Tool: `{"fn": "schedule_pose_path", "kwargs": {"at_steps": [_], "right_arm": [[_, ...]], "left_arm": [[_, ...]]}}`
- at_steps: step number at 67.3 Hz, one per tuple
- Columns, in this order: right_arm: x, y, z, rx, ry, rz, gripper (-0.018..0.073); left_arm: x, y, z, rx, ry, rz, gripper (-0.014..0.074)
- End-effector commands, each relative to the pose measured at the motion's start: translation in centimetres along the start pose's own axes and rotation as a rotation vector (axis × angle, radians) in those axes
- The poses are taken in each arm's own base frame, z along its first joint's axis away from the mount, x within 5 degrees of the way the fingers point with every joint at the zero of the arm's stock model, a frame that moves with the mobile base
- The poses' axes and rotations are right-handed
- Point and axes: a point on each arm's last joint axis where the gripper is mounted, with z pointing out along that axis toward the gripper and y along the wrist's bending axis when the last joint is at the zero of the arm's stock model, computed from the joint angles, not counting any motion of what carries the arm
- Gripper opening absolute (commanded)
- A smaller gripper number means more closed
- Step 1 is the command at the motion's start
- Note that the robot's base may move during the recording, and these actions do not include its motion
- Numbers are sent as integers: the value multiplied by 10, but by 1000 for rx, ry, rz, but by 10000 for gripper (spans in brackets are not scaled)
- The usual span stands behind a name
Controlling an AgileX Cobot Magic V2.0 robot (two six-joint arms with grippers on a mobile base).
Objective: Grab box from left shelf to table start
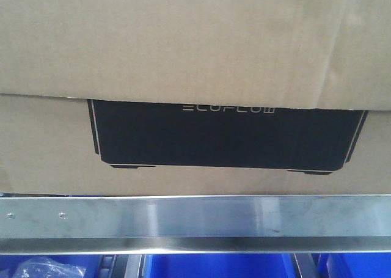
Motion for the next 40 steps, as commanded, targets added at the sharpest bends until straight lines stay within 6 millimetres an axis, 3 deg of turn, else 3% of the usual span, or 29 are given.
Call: {"fn": "schedule_pose_path", "kwargs": {"at_steps": [1,40], "right_arm": [[-8,0,-1,1,-96,-10,59],[-8,0,-1,1,-96,-10,59]], "left_arm": [[-9,-1,-1,10,-88,1,-99],[-12,-1,-1,12,-128,-20,-99]]}}
